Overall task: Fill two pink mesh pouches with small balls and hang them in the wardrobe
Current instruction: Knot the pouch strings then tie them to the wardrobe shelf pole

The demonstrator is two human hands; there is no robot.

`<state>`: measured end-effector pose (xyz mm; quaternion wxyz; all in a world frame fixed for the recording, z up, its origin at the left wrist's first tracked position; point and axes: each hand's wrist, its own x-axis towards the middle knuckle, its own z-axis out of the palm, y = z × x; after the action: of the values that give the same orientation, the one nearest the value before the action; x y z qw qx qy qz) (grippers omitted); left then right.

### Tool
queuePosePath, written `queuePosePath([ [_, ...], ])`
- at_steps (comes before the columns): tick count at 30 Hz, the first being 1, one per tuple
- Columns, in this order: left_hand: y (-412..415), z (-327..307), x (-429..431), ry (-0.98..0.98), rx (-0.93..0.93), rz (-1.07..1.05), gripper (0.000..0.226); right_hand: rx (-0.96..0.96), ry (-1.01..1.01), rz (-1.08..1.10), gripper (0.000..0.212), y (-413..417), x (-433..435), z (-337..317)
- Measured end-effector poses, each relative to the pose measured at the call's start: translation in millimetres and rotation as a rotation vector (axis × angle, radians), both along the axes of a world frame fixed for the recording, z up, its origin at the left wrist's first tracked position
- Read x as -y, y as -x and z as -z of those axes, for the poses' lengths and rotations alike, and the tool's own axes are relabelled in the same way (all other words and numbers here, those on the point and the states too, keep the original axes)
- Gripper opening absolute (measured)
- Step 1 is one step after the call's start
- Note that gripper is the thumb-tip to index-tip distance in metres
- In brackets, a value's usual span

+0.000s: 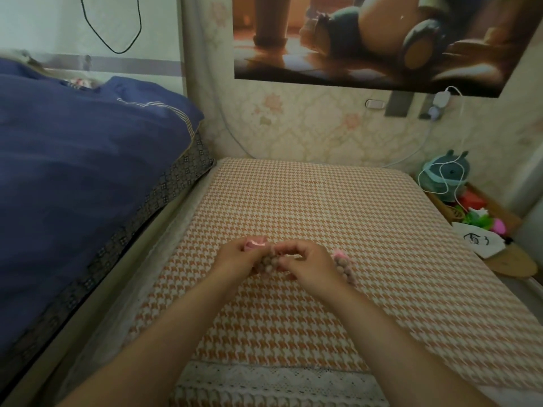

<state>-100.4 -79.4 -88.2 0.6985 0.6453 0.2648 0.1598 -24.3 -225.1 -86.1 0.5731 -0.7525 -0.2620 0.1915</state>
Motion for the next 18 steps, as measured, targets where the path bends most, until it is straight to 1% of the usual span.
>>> queuePosePath([
  [2, 6, 0, 7, -0.065, 0.009, -0.027, 0.016, -0.054, 0.018, 0.036, 0.025, 3, 6, 2],
  [4, 11, -2, 13, -0.121, 0.031, -0.014, 0.01, -0.149, 0.083, 0.098, 0.04, 3, 10, 5],
  [5, 13, -2, 14, -0.165, 0.033, 0.003, 0.011, -0.183, 0.134, 0.125, 0.042, 3, 12, 7],
  [6, 14, -1, 15, -0.217, 0.026, 0.02, 0.015, -0.2, 0.185, 0.138, 0.037, 1, 14, 8],
  [7, 14, 1, 16, -0.271, 0.012, 0.042, 0.021, -0.221, 0.232, 0.136, 0.029, 0, 15, 8],
  [8, 14, 3, 17, -0.299, 0.008, 0.066, 0.024, -0.26, 0.272, 0.12, 0.029, -1, 17, 8],
  [10, 14, 8, 19, -0.355, 0.014, 0.12, 0.023, -0.386, 0.322, 0.067, 0.037, 0, 19, 5],
  [12, 14, 13, 20, -0.424, 0.001, 0.18, 0.023, -0.458, 0.346, 0.008, 0.044, 0, 20, 2],
  [14, 14, 18, 20, -0.419, -0.037, 0.225, 0.027, -0.461, 0.329, -0.02, 0.037, 0, 19, 1],
  [16, 14, 21, 19, -0.384, -0.069, 0.239, 0.022, -0.451, 0.325, -0.034, 0.029, -3, 19, 1],
  [18, 17, 23, 16, -0.314, -0.062, 0.28, 0.018, -0.43, 0.354, -0.077, 0.028, -7, 21, 1],
])
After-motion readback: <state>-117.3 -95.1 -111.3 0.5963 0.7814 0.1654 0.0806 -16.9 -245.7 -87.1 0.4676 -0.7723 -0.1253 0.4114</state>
